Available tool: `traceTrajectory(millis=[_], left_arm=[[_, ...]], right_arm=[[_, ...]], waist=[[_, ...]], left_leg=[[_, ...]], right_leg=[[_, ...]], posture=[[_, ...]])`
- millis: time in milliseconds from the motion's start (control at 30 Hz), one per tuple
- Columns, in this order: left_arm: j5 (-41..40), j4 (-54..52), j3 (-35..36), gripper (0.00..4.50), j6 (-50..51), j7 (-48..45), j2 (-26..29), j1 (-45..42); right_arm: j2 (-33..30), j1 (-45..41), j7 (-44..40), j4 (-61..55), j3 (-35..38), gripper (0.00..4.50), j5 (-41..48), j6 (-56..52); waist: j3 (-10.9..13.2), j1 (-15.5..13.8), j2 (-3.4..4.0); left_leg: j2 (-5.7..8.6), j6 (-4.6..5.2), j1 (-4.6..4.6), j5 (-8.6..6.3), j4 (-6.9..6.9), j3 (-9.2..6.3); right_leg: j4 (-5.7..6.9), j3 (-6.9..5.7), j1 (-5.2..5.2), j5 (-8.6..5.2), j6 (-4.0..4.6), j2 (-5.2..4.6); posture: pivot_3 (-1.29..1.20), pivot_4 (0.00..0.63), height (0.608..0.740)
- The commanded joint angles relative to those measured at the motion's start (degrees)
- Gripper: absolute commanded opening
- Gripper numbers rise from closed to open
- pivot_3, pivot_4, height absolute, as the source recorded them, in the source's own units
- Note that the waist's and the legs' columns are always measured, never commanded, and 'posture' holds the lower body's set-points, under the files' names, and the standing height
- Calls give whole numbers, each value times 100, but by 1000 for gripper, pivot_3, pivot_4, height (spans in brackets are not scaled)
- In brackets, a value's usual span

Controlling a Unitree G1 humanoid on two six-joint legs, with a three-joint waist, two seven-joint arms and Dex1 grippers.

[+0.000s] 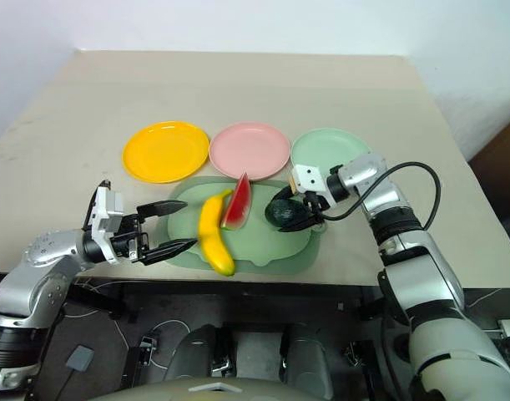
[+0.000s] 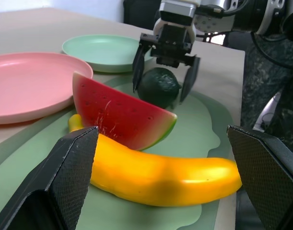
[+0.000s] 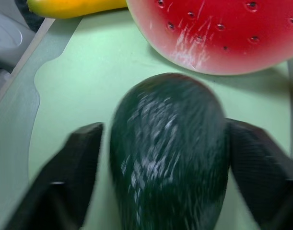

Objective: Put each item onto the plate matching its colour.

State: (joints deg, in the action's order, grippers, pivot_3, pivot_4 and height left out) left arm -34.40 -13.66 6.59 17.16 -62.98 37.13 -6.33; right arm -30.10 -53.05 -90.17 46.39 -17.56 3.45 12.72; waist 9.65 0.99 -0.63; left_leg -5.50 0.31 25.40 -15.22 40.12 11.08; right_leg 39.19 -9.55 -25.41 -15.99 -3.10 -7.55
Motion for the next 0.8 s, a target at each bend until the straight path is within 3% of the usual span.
traceTrajectory(millis=[33, 200, 367, 500, 600, 800], left_arm=[[-65, -237, 150, 4500, -44, 83, 26, 27], [-89, -239, 164, 4500, -30, 180, 12, 6], [-127, -278, 178, 4500, 0, 308, -28, -8], [-199, -294, 275, 4500, 90, 453, -45, -19], [-320, -281, 415, 4500, 212, 526, 6, -61], [-424, -179, 599, 4500, 365, 539, 137, -178]], right_arm=[[-5, -165, 95, -86, 190, 3066, 27, -301], [-53, 93, 260, -932, 569, 3066, 507, -1474], [-97, 485, 1419, -2335, 1290, 3066, 1045, -3253], [-126, 656, 2411, -2889, 1771, 3066, 1160, -4048], [4, 478, 3468, -2442, 2056, 3066, 948, -4099], [88, -543, 5159, -288, 2198, 3066, 418, -3750]], waist=[[0, -3, 0], [2, 4, 3], [2, -10, 4], [2, -10, 3], [2, -7, 3], [3, 24, 5]], left_leg=[[0, 0, 0, 0, 0, 0], [0, 0, 0, 0, 0, -1], [-7, 0, 0, 0, 1, -3], [-7, 0, 0, 0, 1, -4], [-7, 0, 0, 0, 0, -4], [5, -3, 1, 1, -2, 1]], right_leg=[[0, 0, 0, 0, 0, 0], [1, 1, 0, 0, 0, 0], [3, 1, 0, 0, 0, -2], [3, 0, 0, 0, 1, -3], [3, 0, 0, 0, 1, -3], [7, 1, -5, 0, 0, -1]], posture=[[0, 150, 695], [0, 150, 695], [0, 150, 695], [0, 150, 695], [0, 150, 695], [0, 150, 695]])
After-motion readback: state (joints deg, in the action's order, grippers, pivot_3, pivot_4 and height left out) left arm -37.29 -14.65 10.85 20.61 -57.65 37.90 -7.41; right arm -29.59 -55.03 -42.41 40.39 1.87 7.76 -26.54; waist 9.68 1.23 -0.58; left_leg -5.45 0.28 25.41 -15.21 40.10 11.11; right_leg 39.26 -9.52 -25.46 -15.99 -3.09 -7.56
